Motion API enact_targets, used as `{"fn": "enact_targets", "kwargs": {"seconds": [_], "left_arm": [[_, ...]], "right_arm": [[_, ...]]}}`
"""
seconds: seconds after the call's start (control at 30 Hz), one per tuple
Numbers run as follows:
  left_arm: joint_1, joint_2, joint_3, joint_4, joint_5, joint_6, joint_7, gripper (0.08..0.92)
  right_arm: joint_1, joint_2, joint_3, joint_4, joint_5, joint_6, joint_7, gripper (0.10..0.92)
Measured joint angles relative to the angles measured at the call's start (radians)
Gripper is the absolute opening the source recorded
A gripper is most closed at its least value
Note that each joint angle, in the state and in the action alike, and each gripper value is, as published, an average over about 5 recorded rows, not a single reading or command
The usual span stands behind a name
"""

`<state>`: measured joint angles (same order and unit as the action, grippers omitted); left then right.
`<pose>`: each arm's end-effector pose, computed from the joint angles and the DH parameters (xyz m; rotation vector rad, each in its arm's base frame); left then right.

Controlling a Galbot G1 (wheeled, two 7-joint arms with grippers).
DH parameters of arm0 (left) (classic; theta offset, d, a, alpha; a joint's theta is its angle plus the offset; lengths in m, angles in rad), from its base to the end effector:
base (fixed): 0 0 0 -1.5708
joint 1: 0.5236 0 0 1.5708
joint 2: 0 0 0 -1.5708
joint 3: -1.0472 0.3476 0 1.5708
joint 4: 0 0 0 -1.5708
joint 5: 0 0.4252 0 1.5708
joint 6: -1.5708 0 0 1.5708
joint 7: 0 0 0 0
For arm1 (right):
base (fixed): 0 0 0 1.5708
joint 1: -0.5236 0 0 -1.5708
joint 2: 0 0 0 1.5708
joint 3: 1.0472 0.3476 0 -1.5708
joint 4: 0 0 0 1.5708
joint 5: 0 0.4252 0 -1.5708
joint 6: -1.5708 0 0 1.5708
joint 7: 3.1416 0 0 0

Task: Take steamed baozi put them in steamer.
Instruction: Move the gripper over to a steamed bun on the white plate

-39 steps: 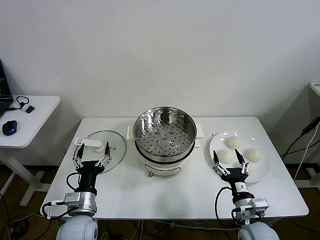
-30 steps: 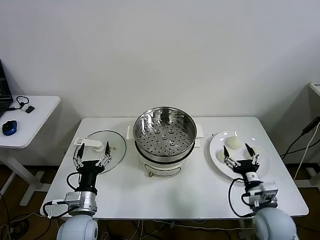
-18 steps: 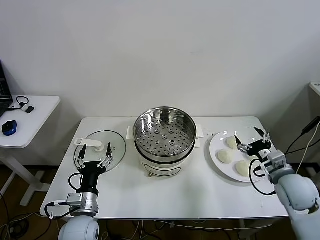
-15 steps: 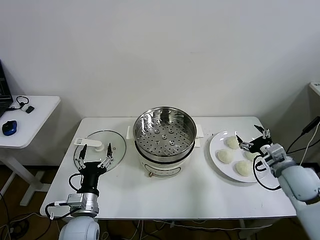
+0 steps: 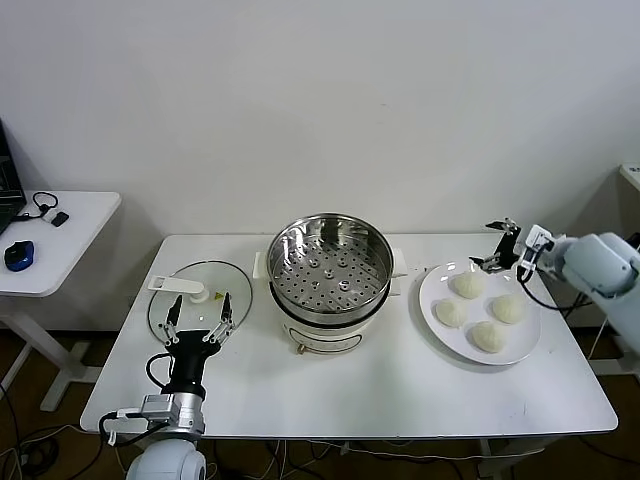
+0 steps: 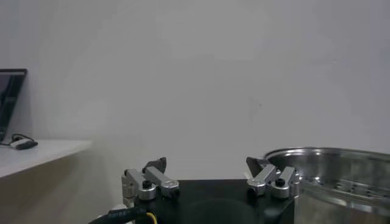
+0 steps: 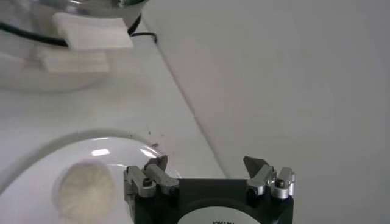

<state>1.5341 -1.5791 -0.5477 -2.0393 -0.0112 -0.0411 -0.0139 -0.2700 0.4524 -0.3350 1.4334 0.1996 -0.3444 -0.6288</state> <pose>0.2624 0.0078 -0.3150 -0.0614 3.1183 -0.0111 0.5217 -0.2256 -0.1379 0.7490 -2.1463 1.2149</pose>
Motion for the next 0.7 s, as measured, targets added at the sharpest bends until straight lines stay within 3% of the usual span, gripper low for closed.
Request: {"fn": "enact_targets", "kwargs": {"seconds": [0.33,0.7], "left_arm": [[0.008,0.007,0.011,0.009,-0.020,-0.017,-0.001,0.823],[0.004,0.017,0.003,0.028,-0.042,-0.036,-0.010,0.823]], "right_arm": [[0.542,0.060,-0.660,-0.218,0.081,0.138,-0.202,0.823],[0.720,0.197,-1.093,-0.447,0.128,0.284,-0.343,0.823]]}}
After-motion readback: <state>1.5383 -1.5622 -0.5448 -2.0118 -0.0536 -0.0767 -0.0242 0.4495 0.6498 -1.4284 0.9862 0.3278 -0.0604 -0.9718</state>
